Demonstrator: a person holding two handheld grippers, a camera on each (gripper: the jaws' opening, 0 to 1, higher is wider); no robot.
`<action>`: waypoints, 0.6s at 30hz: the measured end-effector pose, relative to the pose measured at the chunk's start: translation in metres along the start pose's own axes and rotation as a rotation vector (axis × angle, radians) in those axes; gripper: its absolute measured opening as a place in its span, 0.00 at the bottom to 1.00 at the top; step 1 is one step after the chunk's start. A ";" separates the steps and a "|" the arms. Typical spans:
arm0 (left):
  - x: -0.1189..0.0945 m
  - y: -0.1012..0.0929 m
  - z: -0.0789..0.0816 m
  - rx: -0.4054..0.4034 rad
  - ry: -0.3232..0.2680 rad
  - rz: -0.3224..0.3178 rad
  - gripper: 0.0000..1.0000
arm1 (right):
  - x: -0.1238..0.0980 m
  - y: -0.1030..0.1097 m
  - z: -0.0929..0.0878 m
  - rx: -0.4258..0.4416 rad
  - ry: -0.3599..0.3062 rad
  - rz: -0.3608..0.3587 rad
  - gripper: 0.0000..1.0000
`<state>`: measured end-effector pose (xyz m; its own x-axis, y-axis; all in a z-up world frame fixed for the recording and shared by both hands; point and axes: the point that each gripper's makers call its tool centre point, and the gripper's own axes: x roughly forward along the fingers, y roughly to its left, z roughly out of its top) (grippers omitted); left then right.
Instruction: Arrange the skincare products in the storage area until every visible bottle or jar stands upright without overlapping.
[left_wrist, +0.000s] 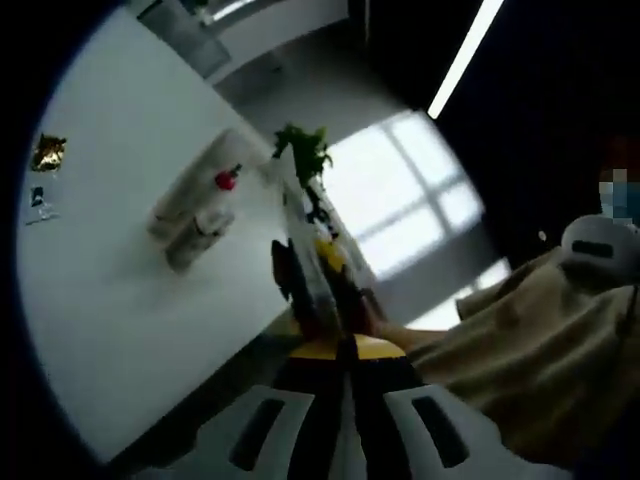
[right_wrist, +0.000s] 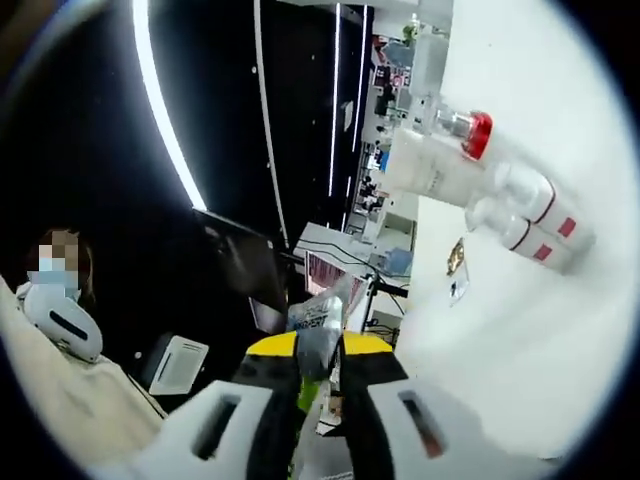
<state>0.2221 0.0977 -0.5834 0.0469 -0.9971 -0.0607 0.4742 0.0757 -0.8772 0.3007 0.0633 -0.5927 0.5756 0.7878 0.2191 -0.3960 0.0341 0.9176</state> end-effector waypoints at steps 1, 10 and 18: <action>0.000 0.000 0.000 -0.003 0.000 -0.001 0.00 | -0.001 0.000 -0.001 0.013 -0.001 0.004 0.09; -0.007 0.024 0.021 0.086 -0.137 0.096 0.04 | 0.001 0.015 0.016 0.052 -0.105 0.036 0.01; -0.004 0.033 0.012 0.047 -0.147 0.112 0.16 | 0.000 0.016 0.025 0.096 -0.150 0.046 0.01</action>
<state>0.2479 0.1047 -0.6061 0.2279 -0.9701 -0.0832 0.4992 0.1897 -0.8455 0.3122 0.0480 -0.5697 0.6614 0.6865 0.3021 -0.3587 -0.0641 0.9312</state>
